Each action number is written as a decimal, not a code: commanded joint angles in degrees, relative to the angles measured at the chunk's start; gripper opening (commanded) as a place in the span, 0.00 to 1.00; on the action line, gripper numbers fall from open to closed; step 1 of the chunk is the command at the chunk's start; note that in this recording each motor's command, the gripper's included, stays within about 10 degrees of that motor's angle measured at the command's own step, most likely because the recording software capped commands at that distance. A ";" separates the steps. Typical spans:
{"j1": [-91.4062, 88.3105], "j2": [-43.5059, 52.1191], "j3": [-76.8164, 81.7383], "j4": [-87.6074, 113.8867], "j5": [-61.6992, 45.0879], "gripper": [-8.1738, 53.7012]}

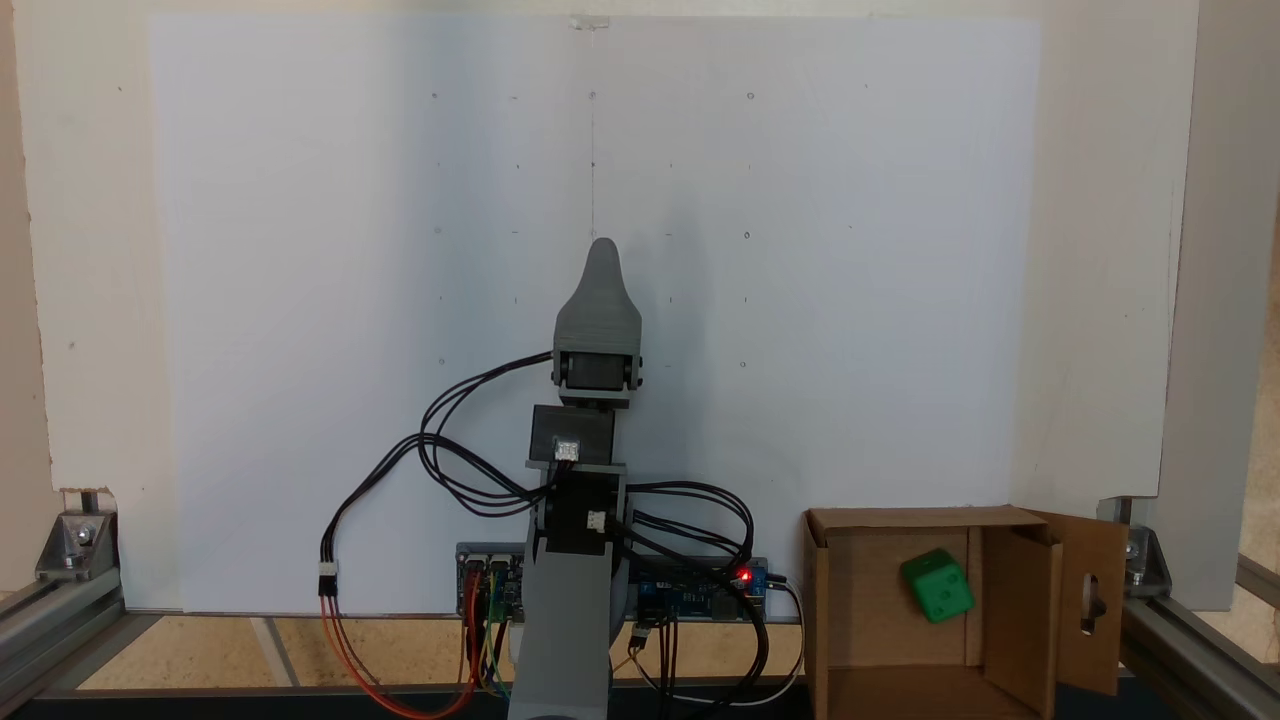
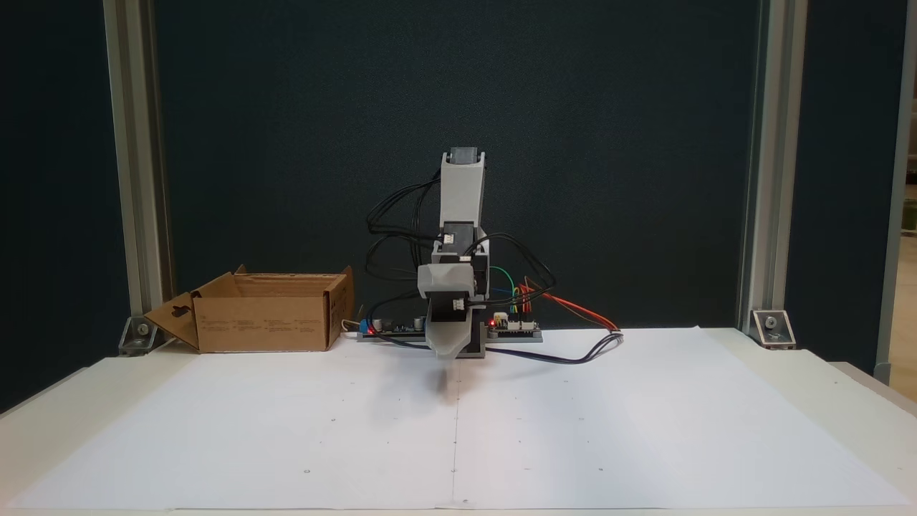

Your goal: Grasp a green dice and put it in the bin.

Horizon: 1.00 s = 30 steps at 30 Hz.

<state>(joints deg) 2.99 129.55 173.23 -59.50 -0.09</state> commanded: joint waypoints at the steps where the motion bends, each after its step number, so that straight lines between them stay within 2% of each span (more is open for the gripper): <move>1: -0.09 6.42 0.09 -9.47 -1.58 0.84; 15: -1.76 6.50 5.98 -40.41 -1.67 0.85; 30: -1.67 6.06 5.98 -41.31 -1.76 0.85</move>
<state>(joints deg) 1.76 129.55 176.40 -97.91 -0.09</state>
